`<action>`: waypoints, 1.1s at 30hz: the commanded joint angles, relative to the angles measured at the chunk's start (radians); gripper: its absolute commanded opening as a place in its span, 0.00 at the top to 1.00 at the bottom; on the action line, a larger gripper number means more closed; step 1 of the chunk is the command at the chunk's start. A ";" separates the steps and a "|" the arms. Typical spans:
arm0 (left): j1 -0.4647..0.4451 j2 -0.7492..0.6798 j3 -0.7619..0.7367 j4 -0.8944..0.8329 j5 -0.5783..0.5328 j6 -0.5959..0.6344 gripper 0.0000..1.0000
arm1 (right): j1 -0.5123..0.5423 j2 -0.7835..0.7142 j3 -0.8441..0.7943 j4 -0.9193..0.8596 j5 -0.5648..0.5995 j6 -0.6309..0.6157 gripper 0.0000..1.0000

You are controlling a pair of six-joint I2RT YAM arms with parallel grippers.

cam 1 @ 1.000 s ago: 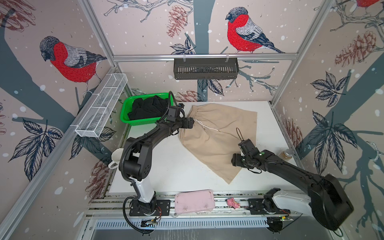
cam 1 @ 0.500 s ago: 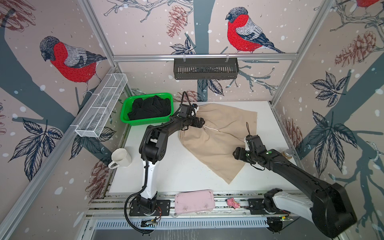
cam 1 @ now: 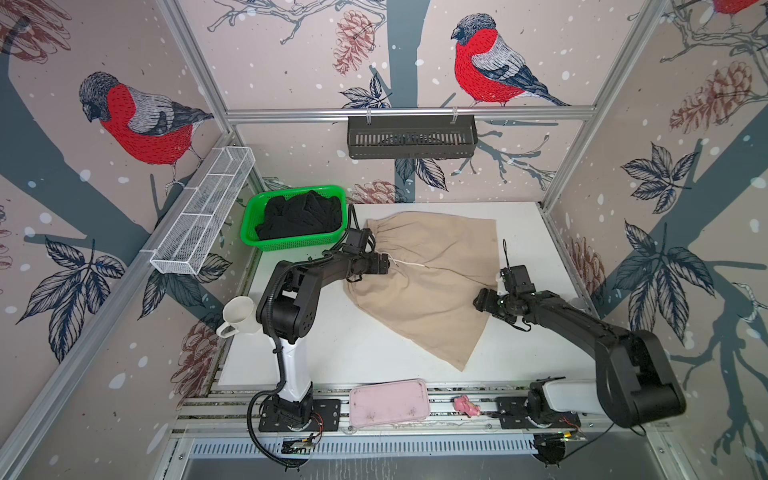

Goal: Fold and stack the shorts

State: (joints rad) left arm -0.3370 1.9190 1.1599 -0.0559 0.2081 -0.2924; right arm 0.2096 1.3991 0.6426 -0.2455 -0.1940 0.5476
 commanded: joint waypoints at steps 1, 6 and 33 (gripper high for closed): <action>-0.002 -0.064 -0.043 0.093 0.019 -0.097 0.02 | -0.004 0.091 0.071 0.094 -0.004 -0.072 0.22; -0.002 -0.140 -0.019 0.091 -0.029 -0.108 0.02 | -0.015 0.180 0.238 0.006 0.013 -0.134 0.22; 0.114 -0.322 -0.237 -0.063 -0.239 -0.253 0.05 | 0.651 -0.288 -0.126 -0.373 0.127 0.577 0.25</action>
State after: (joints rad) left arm -0.2306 1.5909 0.9333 -0.1658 -0.0448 -0.5266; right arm 0.8528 1.1004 0.5228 -0.6785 -0.1303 1.0668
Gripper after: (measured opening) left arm 0.954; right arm 0.760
